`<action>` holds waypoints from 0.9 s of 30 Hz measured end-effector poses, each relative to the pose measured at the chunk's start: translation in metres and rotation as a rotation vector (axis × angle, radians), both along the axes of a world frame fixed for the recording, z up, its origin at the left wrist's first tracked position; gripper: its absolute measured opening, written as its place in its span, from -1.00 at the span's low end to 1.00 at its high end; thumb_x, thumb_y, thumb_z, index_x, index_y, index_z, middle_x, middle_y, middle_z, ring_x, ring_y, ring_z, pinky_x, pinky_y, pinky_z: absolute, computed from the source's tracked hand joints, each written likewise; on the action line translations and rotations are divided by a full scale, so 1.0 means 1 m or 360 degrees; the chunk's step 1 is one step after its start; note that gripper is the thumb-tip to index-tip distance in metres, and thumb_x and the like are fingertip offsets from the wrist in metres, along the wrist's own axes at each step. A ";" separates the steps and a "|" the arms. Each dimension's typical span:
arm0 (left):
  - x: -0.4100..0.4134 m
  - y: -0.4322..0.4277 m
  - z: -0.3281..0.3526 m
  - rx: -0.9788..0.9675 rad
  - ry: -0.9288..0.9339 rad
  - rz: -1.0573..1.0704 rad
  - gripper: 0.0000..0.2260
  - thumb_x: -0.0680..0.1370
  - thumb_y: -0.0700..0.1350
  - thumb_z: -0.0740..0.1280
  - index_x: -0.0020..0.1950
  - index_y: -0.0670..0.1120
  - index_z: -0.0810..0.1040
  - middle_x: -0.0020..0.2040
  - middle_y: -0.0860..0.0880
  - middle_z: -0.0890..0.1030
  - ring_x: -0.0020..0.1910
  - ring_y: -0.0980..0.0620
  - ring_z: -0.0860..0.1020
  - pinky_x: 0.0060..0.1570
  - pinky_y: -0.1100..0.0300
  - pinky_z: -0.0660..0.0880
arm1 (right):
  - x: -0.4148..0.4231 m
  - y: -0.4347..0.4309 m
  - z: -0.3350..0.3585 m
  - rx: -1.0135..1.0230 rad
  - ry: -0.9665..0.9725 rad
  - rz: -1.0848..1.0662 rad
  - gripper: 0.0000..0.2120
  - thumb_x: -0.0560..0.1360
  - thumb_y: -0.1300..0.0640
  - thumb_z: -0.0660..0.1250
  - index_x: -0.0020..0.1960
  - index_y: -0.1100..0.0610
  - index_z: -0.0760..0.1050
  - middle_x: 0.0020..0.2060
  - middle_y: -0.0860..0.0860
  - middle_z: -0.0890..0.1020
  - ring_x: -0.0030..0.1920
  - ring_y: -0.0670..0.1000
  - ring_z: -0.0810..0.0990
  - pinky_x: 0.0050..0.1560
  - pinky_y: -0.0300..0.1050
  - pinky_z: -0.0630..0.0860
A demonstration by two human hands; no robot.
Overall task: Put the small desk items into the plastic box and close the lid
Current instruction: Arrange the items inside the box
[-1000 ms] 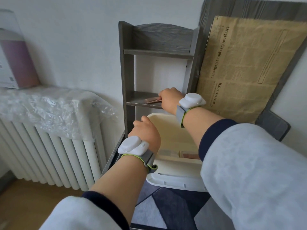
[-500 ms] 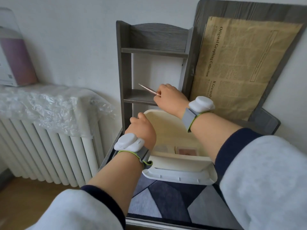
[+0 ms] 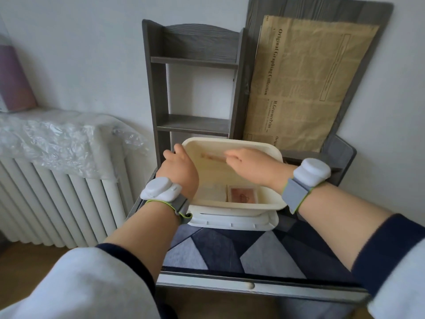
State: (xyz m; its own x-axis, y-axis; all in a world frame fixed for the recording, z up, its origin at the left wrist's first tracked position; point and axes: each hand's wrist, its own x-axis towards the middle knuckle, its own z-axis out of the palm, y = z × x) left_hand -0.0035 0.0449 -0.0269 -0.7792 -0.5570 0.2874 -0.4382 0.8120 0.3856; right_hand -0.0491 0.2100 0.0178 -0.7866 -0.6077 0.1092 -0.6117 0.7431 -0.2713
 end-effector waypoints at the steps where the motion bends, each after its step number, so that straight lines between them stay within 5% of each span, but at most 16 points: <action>1: 0.002 0.001 0.001 -0.0003 0.0010 -0.0015 -0.76 0.53 -0.30 0.16 0.19 -0.17 0.29 0.11 -0.17 0.42 -0.06 -0.21 0.59 -0.25 0.05 0.37 | 0.000 0.002 -0.005 0.0116 -0.0035 0.0011 -0.63 0.63 0.03 -0.03 0.14 0.17 0.50 0.03 0.15 0.59 0.04 0.19 0.54 0.11 0.04 0.50; 6: 0.008 0.004 0.002 -0.0009 0.0020 -0.0016 -0.75 0.53 -0.31 0.16 0.20 -0.17 0.30 0.13 -0.18 0.42 -0.06 -0.22 0.60 -0.25 0.05 0.38 | -0.007 0.002 -0.025 0.0512 -0.0009 -0.0035 -0.66 0.62 0.11 0.02 0.31 0.11 0.44 0.07 0.17 0.44 0.15 0.24 0.45 0.18 0.05 0.44; 10: 0.010 0.005 0.001 -0.0023 0.0046 -0.0017 -0.74 0.52 -0.32 0.16 0.20 -0.17 0.30 0.11 -0.17 0.43 -0.10 -0.21 0.60 -0.27 0.06 0.38 | -0.010 0.001 -0.028 0.0522 0.0084 0.0026 -0.50 0.50 0.32 0.16 0.40 0.03 0.43 0.11 0.15 0.49 0.19 0.21 0.48 0.18 0.05 0.47; 20: 0.011 0.006 0.002 0.0010 0.0055 0.0000 -0.73 0.51 -0.32 0.18 0.20 -0.17 0.30 0.11 -0.17 0.43 -0.09 -0.21 0.58 -0.26 0.06 0.35 | -0.013 0.000 -0.043 0.0346 0.0554 -0.0045 -0.70 0.48 0.37 0.15 0.12 0.12 0.48 -0.02 0.13 0.49 0.01 0.22 0.52 -0.16 -0.02 0.39; 27: 0.012 0.005 0.002 -0.0007 0.0066 -0.0009 -0.74 0.53 -0.32 0.15 0.21 -0.17 0.30 0.11 -0.18 0.43 -0.12 -0.21 0.56 -0.26 0.05 0.36 | -0.014 0.002 -0.052 0.0430 0.0504 -0.0103 -0.65 0.48 0.39 0.14 0.17 0.13 0.51 0.02 0.14 0.53 0.09 0.22 0.51 0.08 0.08 0.47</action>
State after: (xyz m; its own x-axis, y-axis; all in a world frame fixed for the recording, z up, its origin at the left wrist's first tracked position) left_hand 0.0088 0.0504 -0.0246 -0.7696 -0.5513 0.3221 -0.4173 0.8161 0.3997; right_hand -0.0633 0.2124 -0.0338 -0.7775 -0.5979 0.1950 -0.5831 0.8015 0.1325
